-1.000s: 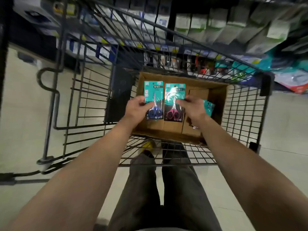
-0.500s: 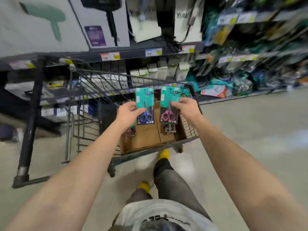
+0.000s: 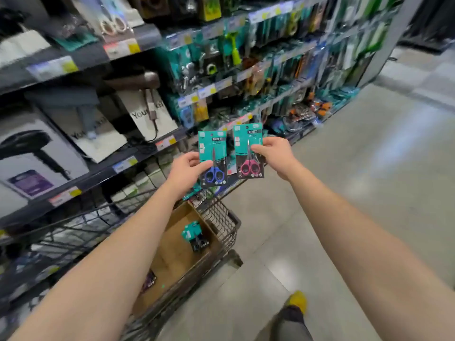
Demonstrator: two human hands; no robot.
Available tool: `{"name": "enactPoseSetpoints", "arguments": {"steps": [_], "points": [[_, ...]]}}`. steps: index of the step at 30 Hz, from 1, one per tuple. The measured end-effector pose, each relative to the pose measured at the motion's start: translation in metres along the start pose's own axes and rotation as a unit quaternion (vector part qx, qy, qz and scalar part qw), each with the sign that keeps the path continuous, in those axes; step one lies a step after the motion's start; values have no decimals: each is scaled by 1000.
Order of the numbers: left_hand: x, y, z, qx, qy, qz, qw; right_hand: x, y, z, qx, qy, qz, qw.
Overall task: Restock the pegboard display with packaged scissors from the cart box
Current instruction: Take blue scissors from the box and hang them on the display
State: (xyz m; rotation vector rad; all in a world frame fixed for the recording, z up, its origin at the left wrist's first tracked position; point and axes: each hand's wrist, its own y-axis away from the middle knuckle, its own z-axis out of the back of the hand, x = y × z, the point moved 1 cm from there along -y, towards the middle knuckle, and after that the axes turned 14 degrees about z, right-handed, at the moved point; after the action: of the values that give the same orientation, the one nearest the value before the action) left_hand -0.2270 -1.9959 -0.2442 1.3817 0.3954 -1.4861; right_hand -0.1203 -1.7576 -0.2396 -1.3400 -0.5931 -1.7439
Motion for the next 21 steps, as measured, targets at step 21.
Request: {"name": "enactPoseSetpoints", "arguments": {"steps": [21], "points": [[-306,-176,-307,4,-8,-97,995,-28,-228,379,-97,-5,83,992]]}}
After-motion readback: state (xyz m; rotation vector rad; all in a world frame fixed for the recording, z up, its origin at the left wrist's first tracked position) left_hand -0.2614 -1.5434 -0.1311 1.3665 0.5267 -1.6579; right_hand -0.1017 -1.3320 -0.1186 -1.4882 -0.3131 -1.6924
